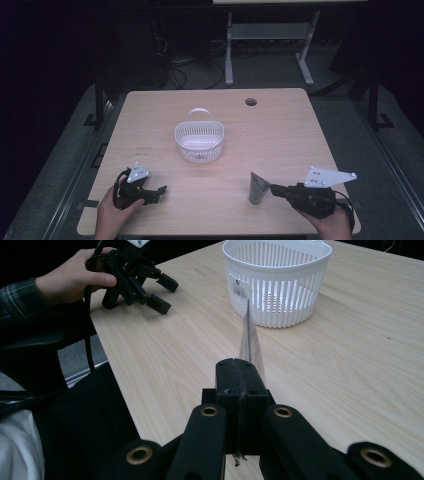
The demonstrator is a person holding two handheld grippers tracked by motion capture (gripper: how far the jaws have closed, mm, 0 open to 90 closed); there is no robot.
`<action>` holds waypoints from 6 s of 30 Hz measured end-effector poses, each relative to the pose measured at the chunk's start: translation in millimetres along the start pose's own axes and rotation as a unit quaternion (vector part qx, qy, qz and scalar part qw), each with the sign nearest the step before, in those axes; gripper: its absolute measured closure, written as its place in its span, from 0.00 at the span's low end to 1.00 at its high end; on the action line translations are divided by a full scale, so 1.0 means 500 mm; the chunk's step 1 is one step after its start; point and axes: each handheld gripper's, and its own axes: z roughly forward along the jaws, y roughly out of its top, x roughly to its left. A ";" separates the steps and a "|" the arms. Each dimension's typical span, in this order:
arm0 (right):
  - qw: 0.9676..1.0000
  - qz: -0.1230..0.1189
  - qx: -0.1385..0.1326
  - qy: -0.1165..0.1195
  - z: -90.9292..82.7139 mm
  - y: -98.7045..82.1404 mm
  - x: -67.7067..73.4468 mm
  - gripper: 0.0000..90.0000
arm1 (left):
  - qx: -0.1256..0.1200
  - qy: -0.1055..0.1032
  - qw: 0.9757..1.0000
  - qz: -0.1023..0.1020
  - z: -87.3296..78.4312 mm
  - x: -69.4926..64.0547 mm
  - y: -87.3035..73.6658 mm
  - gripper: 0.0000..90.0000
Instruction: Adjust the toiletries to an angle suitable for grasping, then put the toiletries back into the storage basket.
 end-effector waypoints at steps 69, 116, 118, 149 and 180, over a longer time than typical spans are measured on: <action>0.999 0.013 0.003 -0.044 0.017 0.021 -0.073 1.00 | 0.000 0.000 1.000 0.000 0.000 0.000 0.000 0.15; 0.998 0.037 -0.001 -0.049 0.007 0.029 -0.067 0.17 | -0.001 0.002 1.000 -0.002 0.001 -0.001 0.000 0.15; 0.998 0.038 0.003 -0.049 0.012 0.032 -0.062 0.15 | -0.001 0.002 1.000 -0.002 0.001 -0.001 0.000 0.15; 0.994 0.008 0.095 -0.046 0.100 0.086 -0.051 0.10 | -0.001 0.003 1.000 -0.003 0.001 -0.002 0.000 0.15; 0.992 -0.014 0.116 -0.037 0.109 0.087 -0.048 0.33 | 0.000 0.003 1.000 -0.003 0.001 -0.002 0.001 0.15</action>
